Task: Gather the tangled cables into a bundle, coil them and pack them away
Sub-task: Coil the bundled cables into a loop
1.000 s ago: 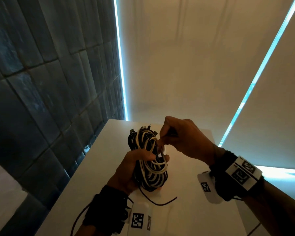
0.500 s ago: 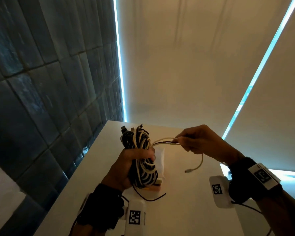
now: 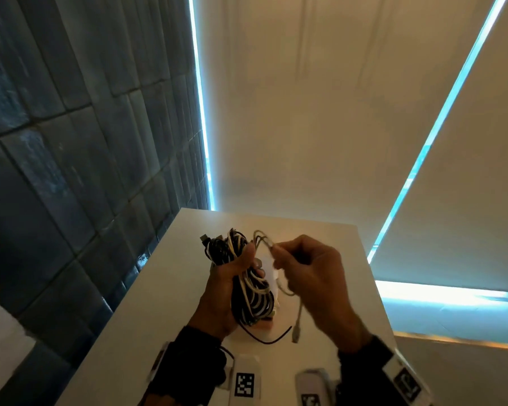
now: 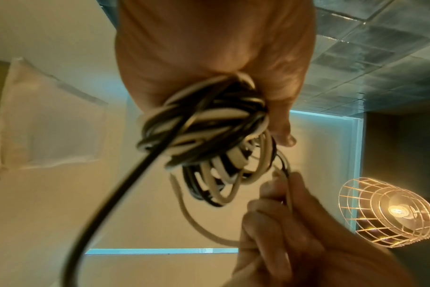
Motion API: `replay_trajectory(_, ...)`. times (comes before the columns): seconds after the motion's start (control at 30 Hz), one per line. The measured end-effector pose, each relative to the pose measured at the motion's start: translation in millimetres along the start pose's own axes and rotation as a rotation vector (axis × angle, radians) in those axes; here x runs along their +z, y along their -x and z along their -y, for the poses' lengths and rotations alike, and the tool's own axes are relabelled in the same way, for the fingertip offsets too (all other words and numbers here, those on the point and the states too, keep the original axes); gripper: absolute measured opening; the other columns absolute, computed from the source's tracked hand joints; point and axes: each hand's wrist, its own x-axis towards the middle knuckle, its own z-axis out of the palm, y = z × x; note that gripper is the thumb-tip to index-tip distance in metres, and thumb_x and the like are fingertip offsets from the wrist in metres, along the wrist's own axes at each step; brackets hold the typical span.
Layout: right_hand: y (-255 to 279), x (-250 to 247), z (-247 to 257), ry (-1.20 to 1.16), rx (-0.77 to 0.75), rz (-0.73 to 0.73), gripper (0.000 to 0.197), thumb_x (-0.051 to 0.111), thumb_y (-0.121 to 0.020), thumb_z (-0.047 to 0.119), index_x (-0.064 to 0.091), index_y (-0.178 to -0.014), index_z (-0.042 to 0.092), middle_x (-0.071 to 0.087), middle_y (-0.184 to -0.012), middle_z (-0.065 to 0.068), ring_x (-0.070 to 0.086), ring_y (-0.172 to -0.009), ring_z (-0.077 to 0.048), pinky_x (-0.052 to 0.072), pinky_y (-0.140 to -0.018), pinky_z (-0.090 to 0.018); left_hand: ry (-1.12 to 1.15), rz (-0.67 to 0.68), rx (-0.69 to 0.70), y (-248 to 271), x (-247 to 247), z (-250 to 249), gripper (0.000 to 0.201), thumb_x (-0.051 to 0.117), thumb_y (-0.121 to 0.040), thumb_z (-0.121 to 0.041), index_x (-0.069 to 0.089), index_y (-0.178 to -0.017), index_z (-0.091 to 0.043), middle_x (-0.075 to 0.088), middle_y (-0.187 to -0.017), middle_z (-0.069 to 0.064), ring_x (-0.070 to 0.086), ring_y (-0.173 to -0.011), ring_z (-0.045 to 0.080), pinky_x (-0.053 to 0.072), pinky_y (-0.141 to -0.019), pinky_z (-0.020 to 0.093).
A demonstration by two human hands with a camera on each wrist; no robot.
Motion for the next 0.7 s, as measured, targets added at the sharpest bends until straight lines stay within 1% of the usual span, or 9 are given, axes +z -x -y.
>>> replay_trajectory(0.07,6.9,17.5,0.2,0.105,-0.054,0.072,0.005,0.068,-0.086,0.012,0.068,-0.081,0.01,0.068,-0.072,0.001,0.063,-0.06,-0.004,0.052,-0.055,-0.018,0.028,0.047,-0.048,0.9,-1.5,0.8,0.056,0.082,-0.065,-0.04,0.058,-0.103,-0.008,0.058,-0.092,0.017,0.063,-0.08,0.03,0.054,-0.07,0.04)
replay_trajectory(0.13,9.7,25.0,-3.1,0.217,-0.149,0.095,0.009,0.067,-0.087,0.008,0.066,-0.078,0.01,0.064,-0.07,0.005,0.063,-0.066,-0.008,0.053,-0.06,-0.017,0.051,0.048,-0.074,3.7,-1.0,-0.4,0.061,0.084,-0.063,-0.042,0.059,-0.106,-0.008,0.063,-0.093,0.019,0.067,-0.081,0.032,0.057,-0.068,0.04)
replay_trajectory(0.23,7.9,24.9,-4.3,0.415,-0.378,0.233,0.013,0.063,-0.086,0.001,0.064,-0.082,0.013,0.052,-0.076,0.009,0.052,-0.066,-0.003,0.04,-0.059,-0.007,0.073,0.033,-0.062,8.0,0.9,-4.2,0.03,0.071,-0.076,-0.027,0.062,-0.096,-0.007,0.062,-0.083,0.014,0.067,-0.072,0.026,0.057,-0.062,0.033)
replay_trajectory(0.3,7.1,21.8,-2.9,0.506,-0.439,0.357,0.014,0.062,-0.088,0.003,0.067,-0.097,0.012,0.052,-0.086,0.005,0.051,-0.075,-0.002,0.037,-0.062,-0.005,0.054,-0.009,-0.045,7.4,-1.5,-5.9,0.014,0.065,-0.075,-0.019,0.061,-0.083,-0.008,0.058,-0.074,0.01,0.063,-0.064,0.024,0.053,-0.06,0.031)
replay_trajectory(0.37,8.3,18.6,-4.3,0.603,-0.451,0.41,0.026,0.063,-0.088,0.011,0.065,-0.113,0.017,0.052,-0.097,0.003,0.051,-0.085,-0.008,0.036,-0.065,-0.007,0.039,-0.068,-0.019,4.7,-2.7,-6.9,0.013,0.067,-0.071,-0.016,0.056,-0.075,-0.011,0.048,-0.071,0.007,0.056,-0.059,0.023,0.049,-0.057,0.03)
replay_trajectory(0.43,13.2,17.4,-4.0,0.6,-0.438,0.377,0.03,0.063,-0.087,0.016,0.064,-0.116,0.02,0.052,-0.102,0.003,0.052,-0.089,-0.008,0.043,-0.066,-0.012,0.005,-0.13,0.017,1.5,-3.1,-6.5,0.015,0.067,-0.069,-0.013,0.052,-0.072,-0.012,0.042,-0.069,0.006,0.051,-0.055,0.022,0.047,-0.054,0.029)
replay_trajectory(0.5,19.6,18.8,-4.0,0.562,-0.421,0.305,0.03,0.063,-0.084,0.011,0.065,-0.113,0.019,0.053,-0.1,0.004,0.054,-0.088,-0.008,0.051,-0.067,-0.018,-0.025,-0.152,0.059,-0.2,-0.9,-4.4,0.013,0.063,-0.069,-0.009,0.05,-0.071,-0.011,0.042,-0.064,0.006,0.05,-0.049,0.02,0.046,-0.05,0.027)
replay_trajectory(0.57,24.9,21.3,-5.2,0.557,-0.396,0.246,0.034,0.067,-0.081,0.002,0.067,-0.111,0.018,0.053,-0.101,0.007,0.054,-0.088,-0.005,0.052,-0.069,-0.014,-0.045,-0.146,0.079,-0.4,4.3,-1.8,0.012,0.061,-0.07,-0.007,0.05,-0.071,-0.01,0.044,-0.06,0.006,0.05,-0.045,0.019,0.046,-0.045,0.026)
replay_trajectory(0.7,34.3,13.3,-11.2,0.519,-0.349,0.077,0.029,0.074,-0.079,0.005,0.073,-0.104,0.02,0.061,-0.097,0.006,0.059,-0.082,-0.003,0.052,-0.07,-0.012,0.013,-0.211,0.059,-5.6,-0.2,-0.5,0.01,0.061,-0.07,-0.006,0.051,-0.069,-0.009,0.052,-0.058,0.006,0.053,-0.048,0.02,0.048,-0.048,0.027)
